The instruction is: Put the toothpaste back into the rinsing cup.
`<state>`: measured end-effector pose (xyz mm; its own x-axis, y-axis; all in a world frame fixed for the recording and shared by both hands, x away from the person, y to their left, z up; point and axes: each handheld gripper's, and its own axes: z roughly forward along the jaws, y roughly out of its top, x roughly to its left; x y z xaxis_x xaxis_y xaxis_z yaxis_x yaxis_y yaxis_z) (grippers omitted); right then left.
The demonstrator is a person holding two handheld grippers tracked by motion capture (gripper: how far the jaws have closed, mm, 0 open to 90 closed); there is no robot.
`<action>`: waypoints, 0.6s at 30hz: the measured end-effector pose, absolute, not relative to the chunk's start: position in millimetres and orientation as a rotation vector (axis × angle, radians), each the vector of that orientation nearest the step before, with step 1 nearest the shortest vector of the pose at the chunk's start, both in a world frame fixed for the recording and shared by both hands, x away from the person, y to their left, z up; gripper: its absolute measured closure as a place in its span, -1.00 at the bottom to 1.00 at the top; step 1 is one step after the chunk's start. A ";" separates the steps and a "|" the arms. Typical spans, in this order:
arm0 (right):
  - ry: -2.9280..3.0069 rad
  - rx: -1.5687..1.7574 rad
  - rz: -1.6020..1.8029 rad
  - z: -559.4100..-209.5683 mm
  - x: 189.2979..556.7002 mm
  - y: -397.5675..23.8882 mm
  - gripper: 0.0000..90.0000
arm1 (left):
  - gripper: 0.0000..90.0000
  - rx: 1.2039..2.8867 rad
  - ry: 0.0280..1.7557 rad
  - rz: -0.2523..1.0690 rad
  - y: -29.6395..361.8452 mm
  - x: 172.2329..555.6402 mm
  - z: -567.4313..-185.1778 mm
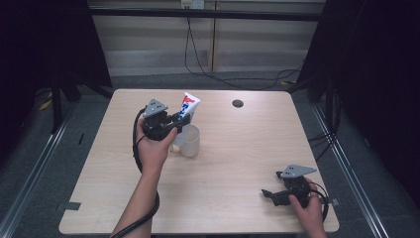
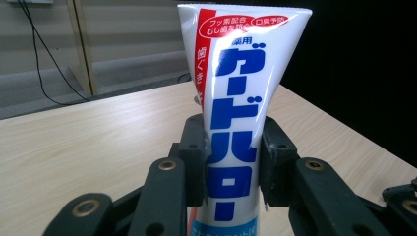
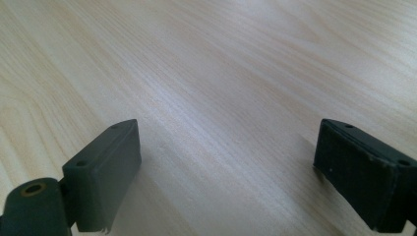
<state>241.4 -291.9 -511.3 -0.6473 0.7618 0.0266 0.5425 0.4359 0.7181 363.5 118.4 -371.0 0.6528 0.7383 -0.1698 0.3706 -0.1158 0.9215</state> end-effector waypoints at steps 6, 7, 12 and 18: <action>2.391 1.123 1.030 -511.4 241.4 -291.9 -0.78 | 0.53 1.715 0.908 0.406 114.2 368.3 -372.9; 2.390 1.123 1.031 -511.4 241.3 -291.8 -0.78 | 0.53 1.716 0.905 0.403 113.9 369.2 -373.4; 2.391 1.123 1.030 -511.4 241.3 -291.9 -0.78 | 0.52 1.715 0.912 0.407 110.9 373.5 -375.8; 2.391 1.123 1.030 -511.4 241.3 -291.9 -0.78 | 0.52 1.720 0.930 0.413 108.4 379.2 -379.1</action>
<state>241.3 -291.9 -511.4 -0.6472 0.7618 0.0269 0.5428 0.4358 0.7180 379.2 108.4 -379.1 0.6332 0.7546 -0.1722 0.3787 -0.1080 0.9192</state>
